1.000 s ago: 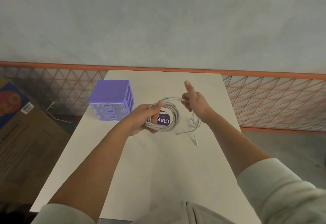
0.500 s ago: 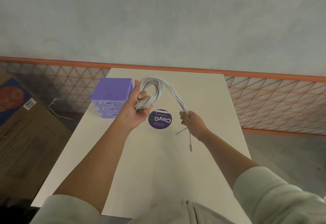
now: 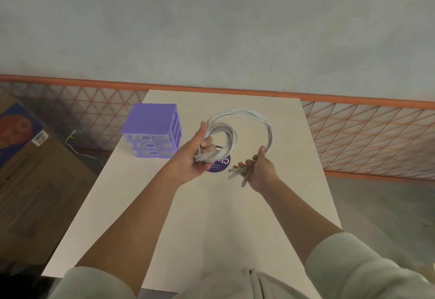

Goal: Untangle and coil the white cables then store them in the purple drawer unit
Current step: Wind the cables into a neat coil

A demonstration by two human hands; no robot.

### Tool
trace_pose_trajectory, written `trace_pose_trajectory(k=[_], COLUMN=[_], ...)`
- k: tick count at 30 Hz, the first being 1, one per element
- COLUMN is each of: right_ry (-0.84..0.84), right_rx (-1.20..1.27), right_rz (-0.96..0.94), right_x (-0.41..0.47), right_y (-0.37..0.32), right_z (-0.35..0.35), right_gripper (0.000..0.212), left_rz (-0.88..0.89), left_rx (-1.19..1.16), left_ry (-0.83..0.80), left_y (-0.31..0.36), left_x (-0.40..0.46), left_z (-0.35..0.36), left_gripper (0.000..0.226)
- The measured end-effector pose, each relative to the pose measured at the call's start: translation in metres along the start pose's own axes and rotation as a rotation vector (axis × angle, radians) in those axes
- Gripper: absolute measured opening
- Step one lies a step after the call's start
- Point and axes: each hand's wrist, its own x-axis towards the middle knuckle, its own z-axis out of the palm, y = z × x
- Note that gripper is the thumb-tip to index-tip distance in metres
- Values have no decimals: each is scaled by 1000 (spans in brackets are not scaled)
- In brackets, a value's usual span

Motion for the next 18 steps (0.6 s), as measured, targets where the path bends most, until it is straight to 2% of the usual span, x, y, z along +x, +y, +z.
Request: trace_pose_trajectory(k=[5, 8, 12, 16, 18], right_ry=[-71, -137, -257, -361, -395], right_rx=[191, 187, 169, 201, 152], right_rz=[40, 109, 216, 274, 283], right_x=[-6, -16, -30, -38, -40], right_y=[-20, -31, -39, -37, -39], right_z=[23, 32, 38, 41, 41], right_gripper=[46, 49, 51, 52, 53], left_rz=[-41, -46, -47, -40, -46], left_rx=[346, 479, 486, 479, 477], left_ry=[-11, -21, -23, 54, 70], left_y=[-6, -8, -10, -9, -9], left_x=[0, 3, 5, 7, 7], left_z=[8, 11, 15, 15, 15], left_gripper=[53, 56, 58, 76, 71])
